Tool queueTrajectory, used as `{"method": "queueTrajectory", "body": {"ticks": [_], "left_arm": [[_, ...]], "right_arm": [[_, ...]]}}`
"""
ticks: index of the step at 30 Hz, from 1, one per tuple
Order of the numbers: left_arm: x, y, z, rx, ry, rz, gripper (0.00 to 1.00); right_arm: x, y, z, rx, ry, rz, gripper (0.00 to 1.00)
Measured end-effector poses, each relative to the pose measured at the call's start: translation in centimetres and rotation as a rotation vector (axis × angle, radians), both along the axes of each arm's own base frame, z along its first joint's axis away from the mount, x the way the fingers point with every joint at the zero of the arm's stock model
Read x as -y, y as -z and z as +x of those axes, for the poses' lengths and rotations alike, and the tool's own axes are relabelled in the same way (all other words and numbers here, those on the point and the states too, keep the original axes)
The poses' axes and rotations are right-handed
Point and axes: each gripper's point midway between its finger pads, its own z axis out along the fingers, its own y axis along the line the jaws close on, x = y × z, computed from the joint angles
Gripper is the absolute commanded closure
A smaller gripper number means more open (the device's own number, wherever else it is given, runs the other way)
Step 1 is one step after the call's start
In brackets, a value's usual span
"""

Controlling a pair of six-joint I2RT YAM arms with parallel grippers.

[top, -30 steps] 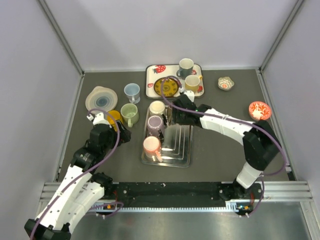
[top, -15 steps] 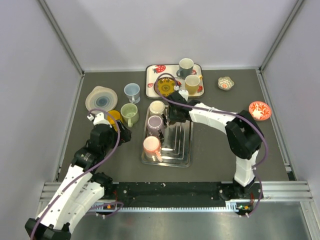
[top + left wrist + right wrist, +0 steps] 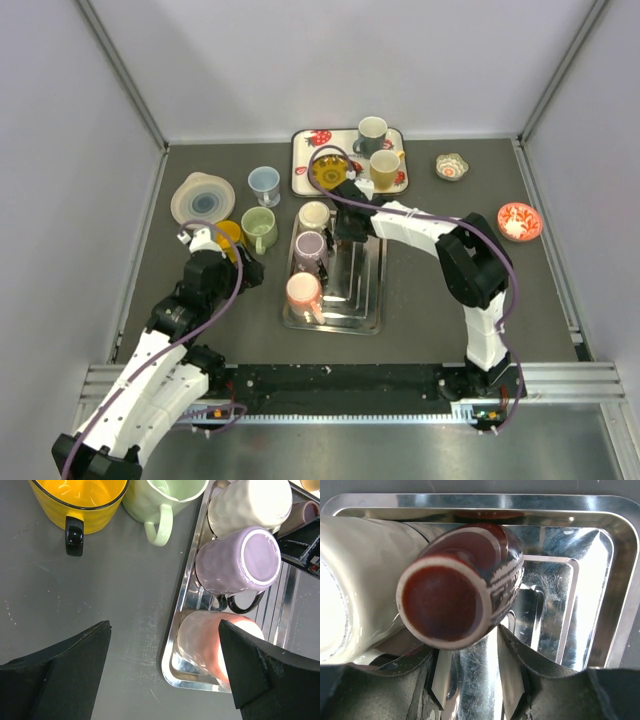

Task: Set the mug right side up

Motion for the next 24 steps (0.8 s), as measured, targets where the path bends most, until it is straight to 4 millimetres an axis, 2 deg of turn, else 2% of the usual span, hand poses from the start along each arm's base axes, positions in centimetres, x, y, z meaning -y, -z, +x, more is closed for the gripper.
{"method": "queueTrajectory", "body": {"ticks": [10,15,17,22,23,24], "left_arm": [[0.21,0.25,-0.07,-0.005,0.005,-0.012,0.07],[0.44,0.25,-0.1,-0.008,0.011,-0.023,0.07],[0.52,0.26,-0.07,-0.006,0.013,-0.027,0.07],[0.63,0.39,-0.03,-0.009,0.015,-0.031,0.08],[0.67,0.37,-0.01,-0.009,0.016,-0.032,0.07],[0.68,0.4,-0.02,-0.01,0.017,-0.032,0.08]], "right_arm": [[-0.12,0.08,0.52,-0.001,0.012,0.008,0.73],[-0.04,0.1,0.52,-0.002,0.006,0.004,0.69],[0.0,0.11,0.54,0.0,0.007,0.001,0.7],[0.04,0.12,0.52,0.001,-0.004,-0.005,0.88],[0.08,0.15,0.47,-0.001,-0.006,-0.008,0.97],[0.14,0.19,0.4,-0.003,-0.008,-0.012,1.0]]}}
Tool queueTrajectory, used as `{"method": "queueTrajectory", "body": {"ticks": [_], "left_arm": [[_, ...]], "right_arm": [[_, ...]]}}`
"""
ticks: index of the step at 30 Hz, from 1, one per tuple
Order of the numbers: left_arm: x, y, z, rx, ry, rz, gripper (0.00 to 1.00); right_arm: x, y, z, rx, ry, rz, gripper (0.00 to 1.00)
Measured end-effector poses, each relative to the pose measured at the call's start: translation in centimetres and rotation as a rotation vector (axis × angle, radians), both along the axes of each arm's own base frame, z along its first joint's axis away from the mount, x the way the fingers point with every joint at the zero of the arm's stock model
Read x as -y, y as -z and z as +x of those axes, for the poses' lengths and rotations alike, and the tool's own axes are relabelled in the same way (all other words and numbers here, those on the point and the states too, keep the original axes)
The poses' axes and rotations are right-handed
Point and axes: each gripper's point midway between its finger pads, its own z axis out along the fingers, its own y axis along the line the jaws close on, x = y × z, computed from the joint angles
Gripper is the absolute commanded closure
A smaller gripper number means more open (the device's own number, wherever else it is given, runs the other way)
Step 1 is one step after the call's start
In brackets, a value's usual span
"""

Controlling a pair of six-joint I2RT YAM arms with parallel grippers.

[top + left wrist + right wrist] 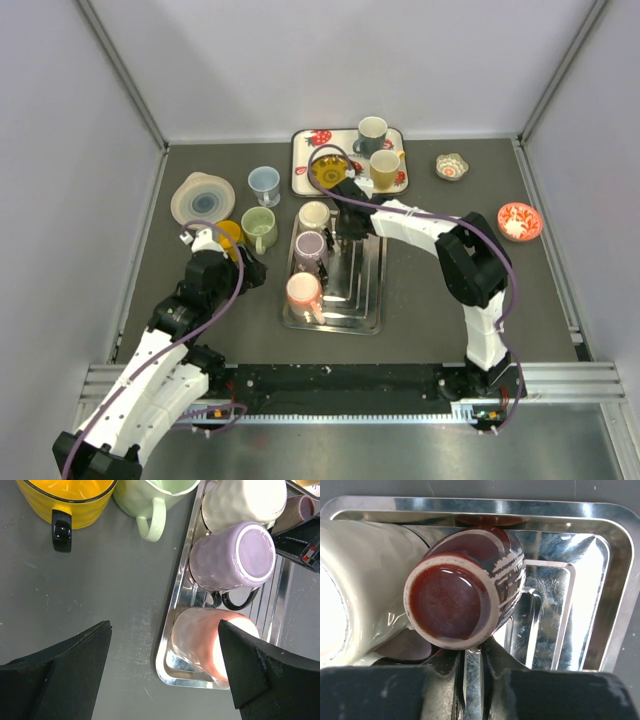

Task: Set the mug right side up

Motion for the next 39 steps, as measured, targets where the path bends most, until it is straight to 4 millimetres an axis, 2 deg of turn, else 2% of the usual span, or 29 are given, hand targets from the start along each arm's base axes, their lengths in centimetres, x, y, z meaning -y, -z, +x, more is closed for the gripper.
{"method": "queueTrajectory", "body": {"ticks": [13,21,26,30,35,37,39], "left_arm": [[0.2,0.6,-0.2,-0.014,0.012,-0.003,0.08],[0.2,0.5,-0.2,-0.013,0.012,-0.003,0.09],[0.2,0.5,-0.2,-0.013,0.013,-0.003,0.09],[0.5,0.3,-0.2,-0.005,0.024,-0.013,0.09],[1.9,-1.3,0.1,0.056,0.085,-0.071,0.04],[3.0,-3.0,0.2,0.122,0.142,-0.125,0.02],[4.1,-4.5,0.0,0.181,0.195,-0.173,0.01]], "right_arm": [[0.8,0.0,-0.3,0.015,-0.018,-0.03,1.0],[4.7,-0.6,-3.7,0.012,-0.071,-0.112,1.0],[6.1,-1.9,-5.4,0.035,-0.09,-0.103,1.0],[6.5,-2.7,-6.8,0.051,-0.106,-0.048,1.0],[6.3,-3.5,-9.0,0.072,-0.124,0.074,1.0],[6.1,-4.5,-9.9,0.093,-0.138,0.138,1.0],[5.6,-6.4,-10.4,0.136,-0.158,0.218,1.0]]}}
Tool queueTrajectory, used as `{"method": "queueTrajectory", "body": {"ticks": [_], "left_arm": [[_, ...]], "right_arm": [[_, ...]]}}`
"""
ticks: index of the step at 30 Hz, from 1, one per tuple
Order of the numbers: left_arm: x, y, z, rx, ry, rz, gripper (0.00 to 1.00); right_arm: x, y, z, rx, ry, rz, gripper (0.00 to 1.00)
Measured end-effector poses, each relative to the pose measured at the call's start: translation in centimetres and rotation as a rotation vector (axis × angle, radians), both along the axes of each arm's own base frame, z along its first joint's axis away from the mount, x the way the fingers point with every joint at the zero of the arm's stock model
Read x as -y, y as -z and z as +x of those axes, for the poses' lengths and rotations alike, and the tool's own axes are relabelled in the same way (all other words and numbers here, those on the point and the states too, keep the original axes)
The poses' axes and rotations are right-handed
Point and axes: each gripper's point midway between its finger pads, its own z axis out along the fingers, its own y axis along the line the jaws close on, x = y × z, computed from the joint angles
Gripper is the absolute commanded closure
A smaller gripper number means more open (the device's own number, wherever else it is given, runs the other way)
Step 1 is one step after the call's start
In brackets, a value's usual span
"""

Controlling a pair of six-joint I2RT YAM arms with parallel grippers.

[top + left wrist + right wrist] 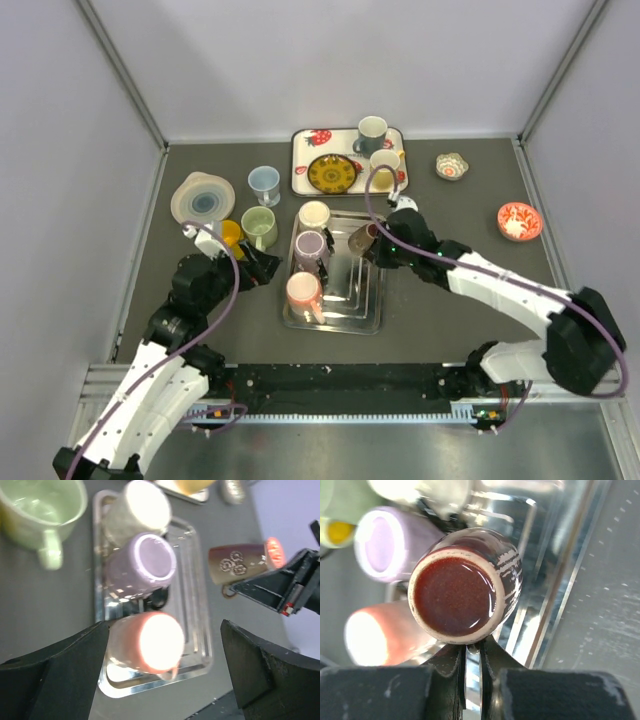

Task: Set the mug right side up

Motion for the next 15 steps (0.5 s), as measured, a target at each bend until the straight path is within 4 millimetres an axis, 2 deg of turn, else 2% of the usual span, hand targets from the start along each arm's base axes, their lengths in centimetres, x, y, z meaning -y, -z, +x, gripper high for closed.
{"method": "queueTrajectory", "body": {"ticks": [2,6,11,15], "left_arm": [[1.0,-1.6,-0.3,0.059,0.057,-0.049,0.01],[3.0,-4.4,-1.2,0.155,0.169,-0.159,0.04],[5.5,-7.0,-2.5,0.227,0.314,-0.308,0.08],[6.7,-8.7,-3.3,0.254,0.396,-0.403,0.12]], "right_arm": [[-0.7,-2.2,-0.4,0.051,-0.027,0.091,1.0],[-2.6,-8.2,-1.6,0.165,-0.112,0.308,1.0],[-4.6,-15.2,-3.2,0.29,-0.226,0.557,1.0],[-5.7,-18.5,-4.5,0.335,-0.306,0.708,1.0]]}}
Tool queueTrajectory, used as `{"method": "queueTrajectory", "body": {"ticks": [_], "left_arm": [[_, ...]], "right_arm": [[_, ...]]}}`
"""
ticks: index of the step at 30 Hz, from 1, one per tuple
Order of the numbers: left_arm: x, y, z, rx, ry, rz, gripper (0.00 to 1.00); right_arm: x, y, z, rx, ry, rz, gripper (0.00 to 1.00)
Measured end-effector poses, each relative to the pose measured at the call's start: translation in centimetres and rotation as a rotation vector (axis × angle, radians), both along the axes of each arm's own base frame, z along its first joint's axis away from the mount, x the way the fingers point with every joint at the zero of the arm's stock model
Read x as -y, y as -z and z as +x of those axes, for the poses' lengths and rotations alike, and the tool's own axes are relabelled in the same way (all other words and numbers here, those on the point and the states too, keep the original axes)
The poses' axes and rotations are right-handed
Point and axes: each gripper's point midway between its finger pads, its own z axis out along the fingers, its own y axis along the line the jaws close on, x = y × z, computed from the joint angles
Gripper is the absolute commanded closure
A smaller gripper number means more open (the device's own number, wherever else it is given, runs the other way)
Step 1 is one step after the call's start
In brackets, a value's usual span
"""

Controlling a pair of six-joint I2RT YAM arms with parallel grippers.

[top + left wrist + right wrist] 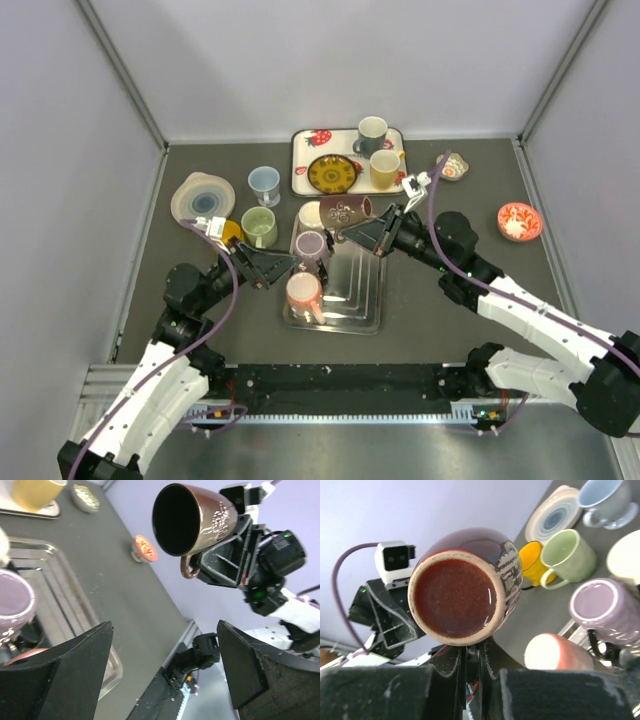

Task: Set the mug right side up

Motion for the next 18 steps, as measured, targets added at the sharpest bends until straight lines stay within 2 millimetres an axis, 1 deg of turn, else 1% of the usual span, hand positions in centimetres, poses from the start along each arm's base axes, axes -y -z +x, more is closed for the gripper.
{"method": "queueTrajectory", "body": {"ticks": [2,6,10,13,14,16,18], "left_arm": [[0.5,-0.9,-0.3,0.015,0.035,-0.034,0.13],[1.2,-2.5,-0.9,0.05,0.083,-0.088,0.16],[2.1,-3.7,-1.3,0.082,0.129,-0.131,0.22],[3.0,-3.8,-1.3,0.087,0.164,-0.14,0.33],[3.5,-3.6,-1.3,0.081,0.179,-0.139,0.4],[4.3,-3.2,-1.3,0.065,0.206,-0.133,0.44],[5.2,-2.4,-1.0,0.042,0.228,-0.118,0.45]], "right_arm": [[-0.3,-0.6,-0.6,0.007,-0.036,0.05,1.0],[-0.9,-1.2,-1.6,-0.006,-0.105,0.137,1.0],[-1.7,-1.7,-1.9,-0.032,-0.158,0.204,1.0],[-2.1,-2.1,-2.0,-0.044,-0.187,0.237,1.0],[-2.2,-2.2,-2.2,-0.046,-0.196,0.245,1.0],[-2.2,-2.5,-2.3,-0.042,-0.207,0.256,1.0],[-2.2,-2.7,-2.5,-0.037,-0.217,0.264,1.0]]}}
